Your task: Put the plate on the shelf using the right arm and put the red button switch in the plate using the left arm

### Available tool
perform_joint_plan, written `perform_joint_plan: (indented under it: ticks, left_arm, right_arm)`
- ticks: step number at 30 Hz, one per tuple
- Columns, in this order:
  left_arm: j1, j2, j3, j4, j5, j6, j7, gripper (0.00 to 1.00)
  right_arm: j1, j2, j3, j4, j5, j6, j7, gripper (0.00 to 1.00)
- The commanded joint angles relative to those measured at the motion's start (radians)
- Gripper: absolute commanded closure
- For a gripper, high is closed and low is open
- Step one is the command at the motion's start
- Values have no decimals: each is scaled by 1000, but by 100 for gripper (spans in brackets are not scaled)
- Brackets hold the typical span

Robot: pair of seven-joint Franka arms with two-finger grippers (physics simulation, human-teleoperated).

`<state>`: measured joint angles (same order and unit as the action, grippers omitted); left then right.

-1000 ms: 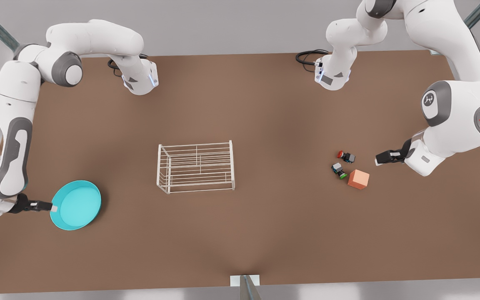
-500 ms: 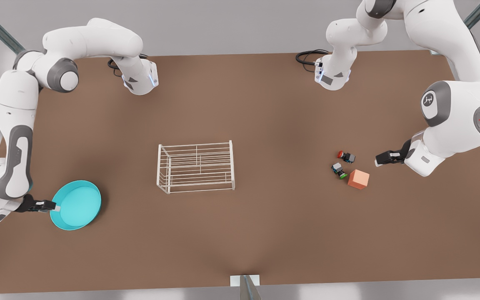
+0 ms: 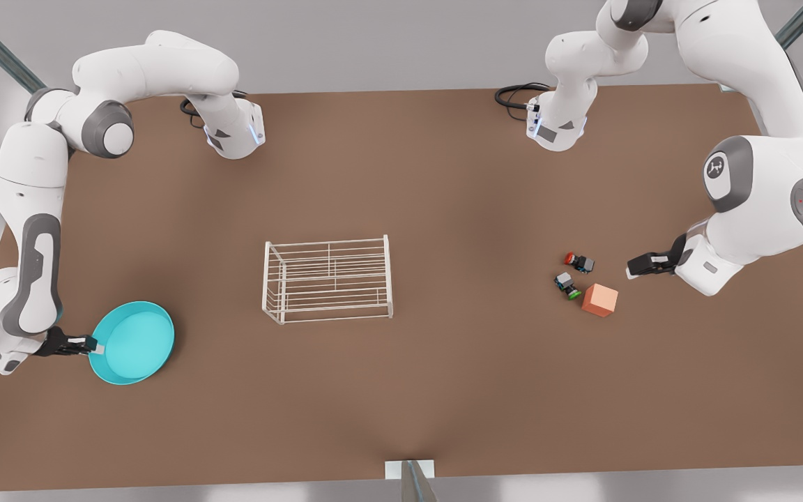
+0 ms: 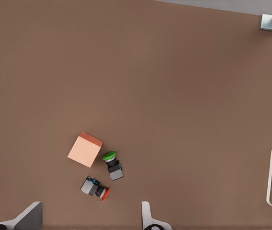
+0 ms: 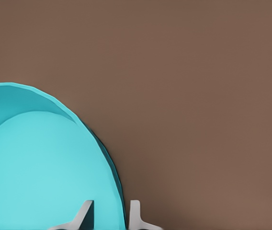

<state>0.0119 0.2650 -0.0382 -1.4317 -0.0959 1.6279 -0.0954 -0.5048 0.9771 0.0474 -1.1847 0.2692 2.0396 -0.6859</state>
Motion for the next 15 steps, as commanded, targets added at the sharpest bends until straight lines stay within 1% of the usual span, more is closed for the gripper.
perform_joint_plan:
  ticks: [1,7,13,15]
  left_arm:
    - [0,-1,0,0,1,0,-1,0]
    - [0,-1,0,0,1,0,-1,0]
    - [0,-1,0,0,1,0,-1,0]
    - [0,-1,0,0,1,0,-1,0]
  right_arm:
    - [3,-1,0,0,1,-1,-46,57]
    - [3,2,-4,0,1,-6,-53,54]
    - [3,11,-14,0,1,-4,-55,55]
    - [5,12,-14,0,2,-6,-53,61]
